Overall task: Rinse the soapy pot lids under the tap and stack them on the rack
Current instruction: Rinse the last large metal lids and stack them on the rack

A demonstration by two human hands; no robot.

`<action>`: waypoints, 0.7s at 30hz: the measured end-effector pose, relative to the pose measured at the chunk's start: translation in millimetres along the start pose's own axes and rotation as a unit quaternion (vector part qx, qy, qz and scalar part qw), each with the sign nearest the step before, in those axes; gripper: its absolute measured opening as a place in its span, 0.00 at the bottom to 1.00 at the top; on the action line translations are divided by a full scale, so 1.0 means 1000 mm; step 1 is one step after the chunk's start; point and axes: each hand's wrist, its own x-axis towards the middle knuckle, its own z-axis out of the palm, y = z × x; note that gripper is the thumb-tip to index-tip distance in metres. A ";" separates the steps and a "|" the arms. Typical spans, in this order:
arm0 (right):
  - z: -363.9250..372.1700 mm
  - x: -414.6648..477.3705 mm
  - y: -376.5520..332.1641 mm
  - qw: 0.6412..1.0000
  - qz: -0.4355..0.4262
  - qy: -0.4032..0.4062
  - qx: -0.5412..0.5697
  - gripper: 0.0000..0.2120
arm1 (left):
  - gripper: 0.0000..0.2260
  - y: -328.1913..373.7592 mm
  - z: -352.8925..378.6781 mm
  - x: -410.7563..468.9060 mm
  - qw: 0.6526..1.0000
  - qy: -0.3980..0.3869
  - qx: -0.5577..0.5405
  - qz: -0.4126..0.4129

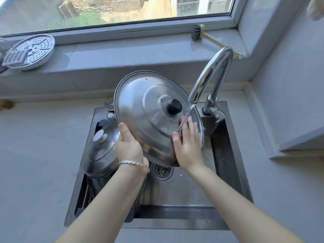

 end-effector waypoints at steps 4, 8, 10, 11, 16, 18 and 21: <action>-0.023 0.048 0.021 0.996 0.064 0.008 0.059 0.23 | 0.17 -0.003 -0.018 0.005 0.999 -0.028 0.024 -0.017; -0.033 0.075 0.023 0.988 0.054 -0.105 0.102 0.21 | 0.18 -0.007 -0.032 0.003 0.991 -0.083 0.106 -0.010; -0.031 0.075 0.007 0.974 0.014 -0.169 0.148 0.19 | 0.19 -0.011 -0.033 0.003 0.985 -0.096 0.142 -0.017; -0.028 0.069 -0.001 0.970 -0.018 -0.199 0.138 0.19 | 0.20 -0.013 -0.033 0.002 0.982 -0.099 0.160 -0.018; -0.012 0.009 -0.011 0.937 -0.248 -0.244 -0.023 0.20 | 0.21 -0.021 -0.027 0.000 0.978 -0.070 0.193 -0.037; -0.019 -0.008 0.007 0.962 -0.200 -0.167 0.077 0.15 | 0.21 -0.023 -0.029 0.007 0.977 -0.063 0.198 -0.036; -0.029 -0.006 0.051 0.993 0.033 0.018 0.114 0.12 | 0.21 -0.017 -0.034 0.016 0.969 -0.063 0.239 -0.013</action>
